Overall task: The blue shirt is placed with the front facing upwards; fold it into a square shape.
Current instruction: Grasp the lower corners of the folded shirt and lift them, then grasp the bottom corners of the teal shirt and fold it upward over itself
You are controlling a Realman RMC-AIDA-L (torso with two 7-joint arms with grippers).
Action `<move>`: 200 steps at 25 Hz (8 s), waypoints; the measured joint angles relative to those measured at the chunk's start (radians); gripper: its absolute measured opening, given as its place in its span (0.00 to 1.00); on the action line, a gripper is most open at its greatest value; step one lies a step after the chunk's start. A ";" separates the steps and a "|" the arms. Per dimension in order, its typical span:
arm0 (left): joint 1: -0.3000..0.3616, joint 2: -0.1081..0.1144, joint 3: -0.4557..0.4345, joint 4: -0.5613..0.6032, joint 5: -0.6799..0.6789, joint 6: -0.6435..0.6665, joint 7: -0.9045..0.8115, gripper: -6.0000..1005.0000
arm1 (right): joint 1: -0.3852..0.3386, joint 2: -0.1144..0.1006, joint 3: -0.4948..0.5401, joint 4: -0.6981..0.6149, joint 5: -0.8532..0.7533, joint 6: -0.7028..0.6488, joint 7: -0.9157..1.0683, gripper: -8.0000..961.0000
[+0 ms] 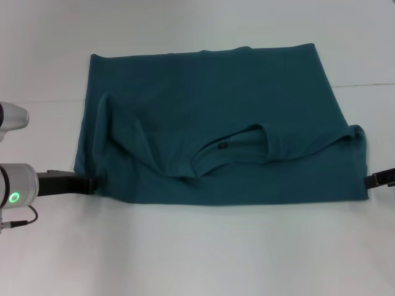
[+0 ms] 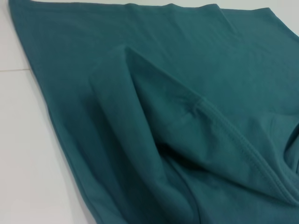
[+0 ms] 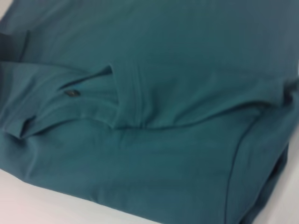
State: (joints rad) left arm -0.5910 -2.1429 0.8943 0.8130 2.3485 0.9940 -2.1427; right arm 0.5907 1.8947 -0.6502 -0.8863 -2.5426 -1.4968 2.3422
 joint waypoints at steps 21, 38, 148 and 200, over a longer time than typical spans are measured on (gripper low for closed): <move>0.003 -0.003 0.002 0.000 0.000 0.006 0.000 0.02 | 0.016 0.043 -0.009 0.152 -0.002 0.205 -0.034 0.72; 0.010 -0.003 -0.002 0.005 -0.001 0.041 -0.008 0.02 | 0.019 0.075 -0.091 0.169 0.003 0.266 -0.056 0.41; 0.239 0.092 -0.263 0.083 -0.169 0.827 0.000 0.02 | -0.262 0.005 0.258 0.094 0.242 -0.354 -0.091 0.07; -0.202 0.219 -0.274 -0.289 -0.150 0.094 0.054 0.02 | 0.068 -0.034 0.260 0.344 0.425 0.304 -0.034 0.07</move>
State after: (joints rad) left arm -0.7927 -1.9239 0.6203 0.5237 2.1982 1.0880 -2.0887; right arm 0.6588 1.8606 -0.3903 -0.5421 -2.1178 -1.1925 2.3077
